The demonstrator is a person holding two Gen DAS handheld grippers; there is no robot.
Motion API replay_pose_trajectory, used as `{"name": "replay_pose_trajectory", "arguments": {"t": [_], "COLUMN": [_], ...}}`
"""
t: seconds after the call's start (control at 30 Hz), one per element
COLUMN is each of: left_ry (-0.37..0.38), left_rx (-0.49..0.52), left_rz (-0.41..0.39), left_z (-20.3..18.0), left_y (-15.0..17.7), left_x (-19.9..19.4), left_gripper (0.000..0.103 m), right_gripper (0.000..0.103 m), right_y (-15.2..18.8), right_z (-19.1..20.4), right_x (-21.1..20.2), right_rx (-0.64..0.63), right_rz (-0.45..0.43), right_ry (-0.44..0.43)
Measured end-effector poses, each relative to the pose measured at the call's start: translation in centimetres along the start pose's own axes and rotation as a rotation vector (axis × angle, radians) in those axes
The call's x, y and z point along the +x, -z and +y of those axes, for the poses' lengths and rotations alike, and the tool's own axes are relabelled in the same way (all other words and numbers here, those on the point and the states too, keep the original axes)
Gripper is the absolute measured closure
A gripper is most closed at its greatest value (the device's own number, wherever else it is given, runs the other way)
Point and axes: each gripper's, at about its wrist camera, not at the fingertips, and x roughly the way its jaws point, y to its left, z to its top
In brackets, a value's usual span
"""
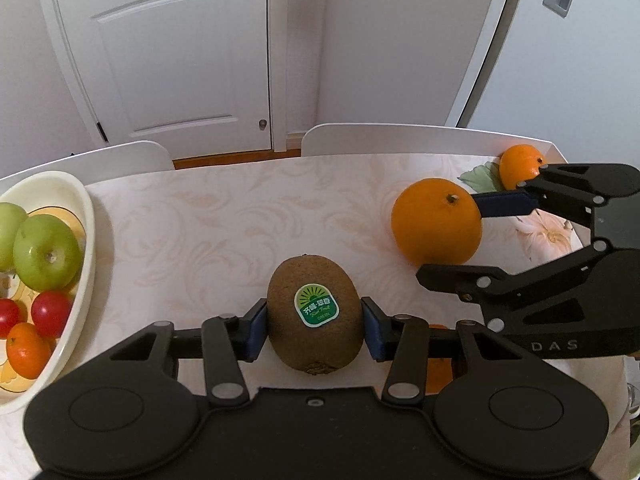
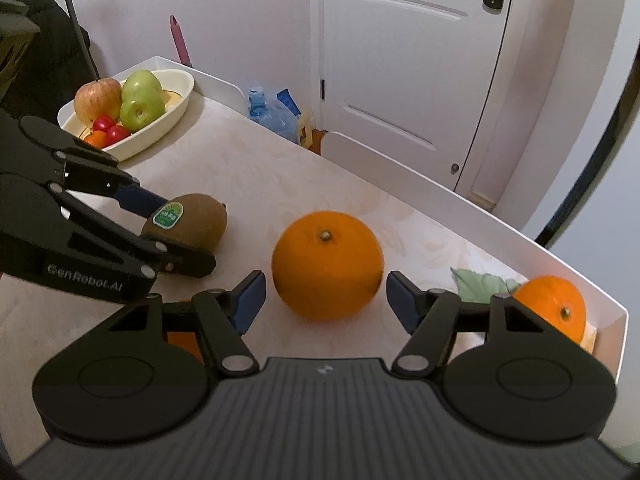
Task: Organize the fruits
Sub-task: 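Grasp the large orange with the right tool, then carry the kiwi into the bowl and release it while the right tool carries the orange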
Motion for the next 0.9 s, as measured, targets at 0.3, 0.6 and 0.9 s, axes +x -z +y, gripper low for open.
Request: {"name": "replay_pose_trajectory", "arguments": {"t": [0.3, 0.6, 0.9], "left_ry": [-0.005, -0.019, -0.039], "left_rx": [-0.017, -0.054, -0.099], "left_rz": [-0.017, -0.066, -0.128], "left_z": [0.6, 1.6, 3.6], "left_y": [0.6, 1.1, 2.0], "left_x": [-1.0, -3.2, -7.0], "left_gripper": [0.052, 0.052, 0.052], "right_gripper": [0.025, 0.027, 0.027], "right_y": [-0.5, -1.3, -3.9], "right_z": [0.2, 1.3, 4.4], "right_x": [0.6, -0.7, -3.4], "right_rx": [0.017, 0.018, 0.016], "right_rz": [-0.004, -0.032, -0.068], "right_ry": [0.025, 0.029, 0.048]}}
